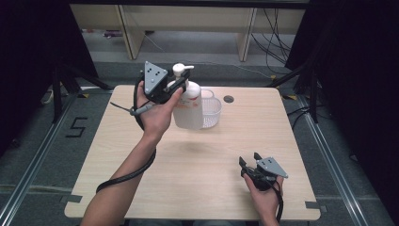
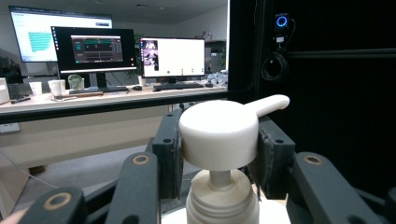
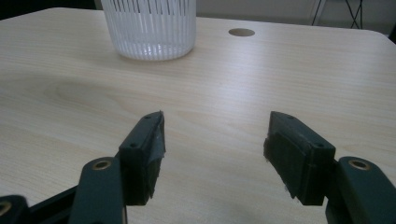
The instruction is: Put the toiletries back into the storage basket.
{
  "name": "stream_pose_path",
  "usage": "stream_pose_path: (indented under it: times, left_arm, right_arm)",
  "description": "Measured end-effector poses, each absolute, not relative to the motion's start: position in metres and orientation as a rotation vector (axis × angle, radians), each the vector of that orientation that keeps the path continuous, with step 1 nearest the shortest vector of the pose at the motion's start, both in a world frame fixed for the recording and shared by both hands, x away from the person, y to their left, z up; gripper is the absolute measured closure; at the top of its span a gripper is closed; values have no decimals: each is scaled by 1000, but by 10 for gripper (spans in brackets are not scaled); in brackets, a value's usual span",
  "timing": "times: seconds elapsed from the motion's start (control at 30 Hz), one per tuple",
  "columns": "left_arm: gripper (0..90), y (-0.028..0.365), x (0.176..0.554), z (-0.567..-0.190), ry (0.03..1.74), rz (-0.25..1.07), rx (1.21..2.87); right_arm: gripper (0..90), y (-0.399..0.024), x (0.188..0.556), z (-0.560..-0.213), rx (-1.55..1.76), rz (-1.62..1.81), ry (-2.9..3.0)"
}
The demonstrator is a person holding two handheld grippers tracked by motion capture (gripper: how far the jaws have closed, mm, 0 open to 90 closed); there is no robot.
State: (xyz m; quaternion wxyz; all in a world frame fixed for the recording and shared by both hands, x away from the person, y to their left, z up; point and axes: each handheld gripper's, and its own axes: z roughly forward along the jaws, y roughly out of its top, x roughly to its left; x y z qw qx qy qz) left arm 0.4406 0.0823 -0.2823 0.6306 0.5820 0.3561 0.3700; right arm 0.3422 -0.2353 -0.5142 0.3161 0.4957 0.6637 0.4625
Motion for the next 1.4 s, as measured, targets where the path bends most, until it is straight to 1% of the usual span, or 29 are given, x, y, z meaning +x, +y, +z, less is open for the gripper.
stream_pose_path:
  times: [0.33,1.23,1.3,1.37,1.4]
  left_arm:
    - [586,78,448,-282,803,865,1313]
    - [585,64,468,-281,789,857,1319]
    - [585,63,470,-281,792,857,1321]
    - [585,63,471,-281,795,856,1322]
    - [585,62,472,-280,796,856,1321]
  right_arm:
    - [383,-235,341,-513,1319,1209,1760]
    - [383,-236,342,-514,1297,1200,1747]
    - [383,-234,340,-514,1339,1213,1741]
    - [383,-236,342,-514,1295,1209,1745]
    - [383,-234,340,-513,1347,1216,1741]
